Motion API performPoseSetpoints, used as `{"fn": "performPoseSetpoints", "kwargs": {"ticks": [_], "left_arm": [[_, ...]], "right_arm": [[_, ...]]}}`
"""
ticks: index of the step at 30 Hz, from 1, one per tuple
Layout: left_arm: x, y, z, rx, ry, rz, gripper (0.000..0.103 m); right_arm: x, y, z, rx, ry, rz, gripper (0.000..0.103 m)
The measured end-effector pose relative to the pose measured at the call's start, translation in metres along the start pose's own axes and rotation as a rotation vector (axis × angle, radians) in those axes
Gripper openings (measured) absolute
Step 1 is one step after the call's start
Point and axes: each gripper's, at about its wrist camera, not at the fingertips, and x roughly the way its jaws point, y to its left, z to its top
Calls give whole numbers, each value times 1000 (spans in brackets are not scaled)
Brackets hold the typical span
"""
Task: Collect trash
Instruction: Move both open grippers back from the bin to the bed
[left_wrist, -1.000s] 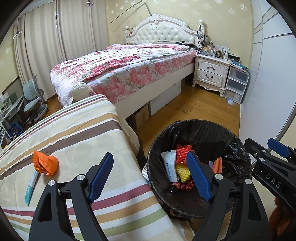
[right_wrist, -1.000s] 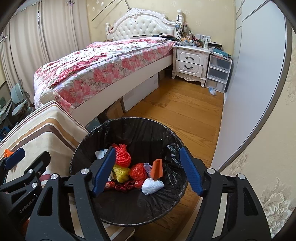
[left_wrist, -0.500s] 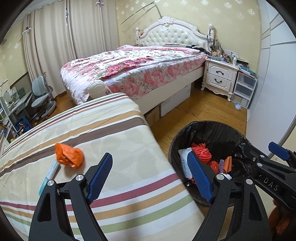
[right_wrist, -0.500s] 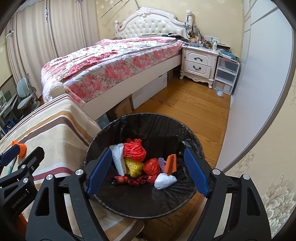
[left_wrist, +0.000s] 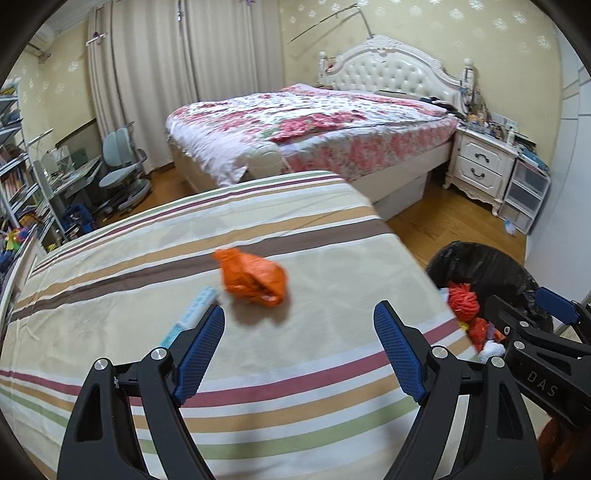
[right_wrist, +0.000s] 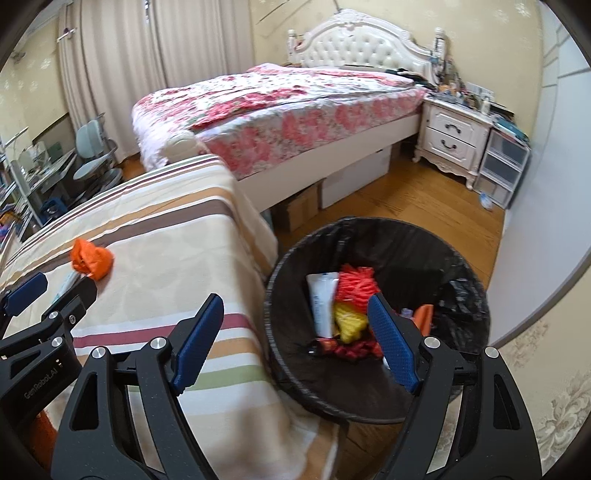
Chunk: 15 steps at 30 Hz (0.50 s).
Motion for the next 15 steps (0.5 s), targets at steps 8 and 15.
{"fn": "performPoseSetpoints", "kwargs": {"ticks": [8,15], "left_arm": [[7,60,-18,-69,44,95,80],[20,93,-27,-107,108,134,80]], "right_arm": [[5,47,-1,-79,18,69,78],[14,78,0,-124,38,110,78]]}}
